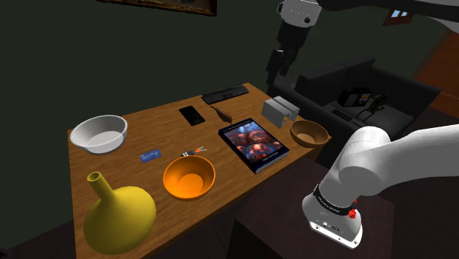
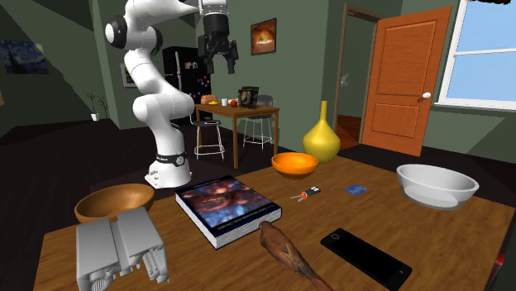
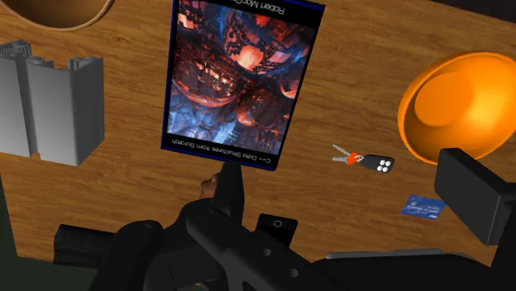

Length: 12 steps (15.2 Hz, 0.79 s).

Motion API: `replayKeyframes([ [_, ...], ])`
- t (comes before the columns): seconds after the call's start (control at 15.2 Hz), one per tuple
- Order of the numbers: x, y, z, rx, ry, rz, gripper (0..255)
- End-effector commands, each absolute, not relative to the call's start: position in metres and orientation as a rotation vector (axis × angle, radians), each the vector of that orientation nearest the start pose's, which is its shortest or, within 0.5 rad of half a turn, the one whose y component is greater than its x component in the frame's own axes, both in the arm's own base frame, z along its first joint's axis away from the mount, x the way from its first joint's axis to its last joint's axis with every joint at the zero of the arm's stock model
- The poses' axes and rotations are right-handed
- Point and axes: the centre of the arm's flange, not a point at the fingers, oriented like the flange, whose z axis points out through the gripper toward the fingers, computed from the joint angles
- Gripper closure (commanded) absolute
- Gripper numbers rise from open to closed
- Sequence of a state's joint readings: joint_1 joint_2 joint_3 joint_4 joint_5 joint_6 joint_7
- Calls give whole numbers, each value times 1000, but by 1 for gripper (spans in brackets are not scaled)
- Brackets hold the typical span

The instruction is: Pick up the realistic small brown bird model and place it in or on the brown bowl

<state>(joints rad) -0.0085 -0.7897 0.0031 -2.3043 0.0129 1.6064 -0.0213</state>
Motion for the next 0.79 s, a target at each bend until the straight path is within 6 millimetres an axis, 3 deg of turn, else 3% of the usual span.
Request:
replayKeyframes([
  [0.0,310,0,620,-3129,-24,-144,0],
  [0.73,432,-36,534,-3152,15,-26,0],
])
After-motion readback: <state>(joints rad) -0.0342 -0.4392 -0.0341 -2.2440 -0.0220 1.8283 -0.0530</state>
